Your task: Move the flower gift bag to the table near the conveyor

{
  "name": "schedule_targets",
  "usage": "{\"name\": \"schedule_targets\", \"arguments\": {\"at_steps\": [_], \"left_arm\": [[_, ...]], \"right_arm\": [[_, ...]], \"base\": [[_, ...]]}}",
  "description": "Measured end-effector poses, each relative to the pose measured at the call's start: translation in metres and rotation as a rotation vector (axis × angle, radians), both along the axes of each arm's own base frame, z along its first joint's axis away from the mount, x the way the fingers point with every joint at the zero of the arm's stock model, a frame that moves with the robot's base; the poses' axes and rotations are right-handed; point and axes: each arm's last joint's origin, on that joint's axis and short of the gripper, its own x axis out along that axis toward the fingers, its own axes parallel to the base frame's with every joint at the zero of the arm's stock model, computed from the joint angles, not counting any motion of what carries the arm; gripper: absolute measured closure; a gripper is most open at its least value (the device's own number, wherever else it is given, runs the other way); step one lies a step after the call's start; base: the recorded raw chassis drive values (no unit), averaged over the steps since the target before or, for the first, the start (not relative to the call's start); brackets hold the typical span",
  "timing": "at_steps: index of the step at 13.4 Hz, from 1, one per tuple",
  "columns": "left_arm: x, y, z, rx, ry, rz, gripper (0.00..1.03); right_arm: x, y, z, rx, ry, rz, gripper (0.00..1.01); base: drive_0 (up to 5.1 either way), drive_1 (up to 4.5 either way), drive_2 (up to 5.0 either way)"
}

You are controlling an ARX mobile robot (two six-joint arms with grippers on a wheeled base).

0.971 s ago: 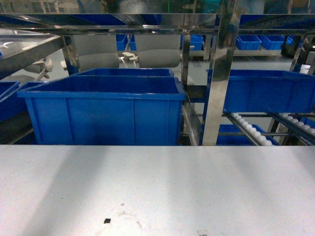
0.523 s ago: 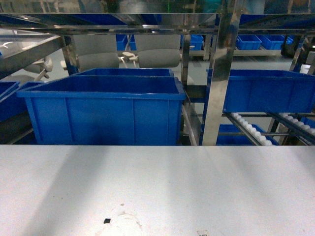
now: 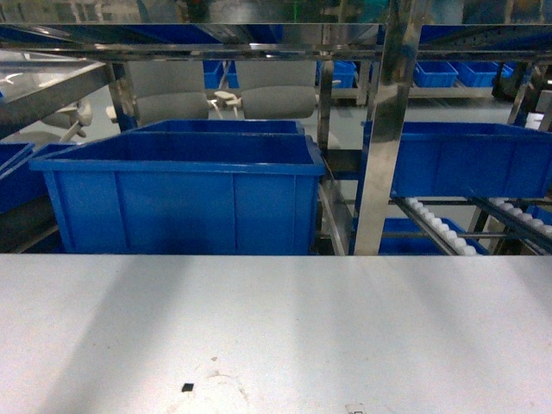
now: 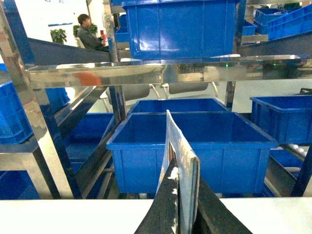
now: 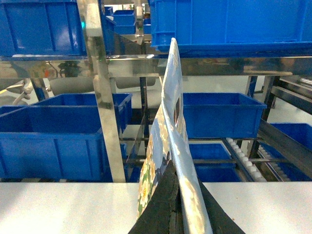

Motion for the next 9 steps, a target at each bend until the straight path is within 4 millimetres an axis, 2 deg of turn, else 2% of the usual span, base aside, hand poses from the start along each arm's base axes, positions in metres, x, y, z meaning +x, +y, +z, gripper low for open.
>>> {"name": "schedule_targets", "arguments": {"at_steps": [2,5,7,9], "left_arm": [[0.000,0.000,0.000,0.000,0.000,0.000,1.01],[0.000,0.000,0.000,0.000,0.000,0.000,1.01],[0.000,0.000,0.000,0.000,0.000,0.000,1.01],[0.000,0.000,0.000,0.000,0.000,0.000,1.01]], "right_arm": [[0.006,0.001,-0.001,0.000,0.005,0.009,0.99],[0.051,-0.005,-0.013,-0.009,0.055,0.028,0.99],[0.084,-0.017,-0.023,-0.037,0.083,0.031,0.99],[0.109,-0.033,-0.042,-0.043,0.136,0.036,0.99]], "base": [[0.0,0.00,0.0],[0.0,0.00,0.0],[0.0,0.00,0.0],[0.0,0.00,0.0]]}}
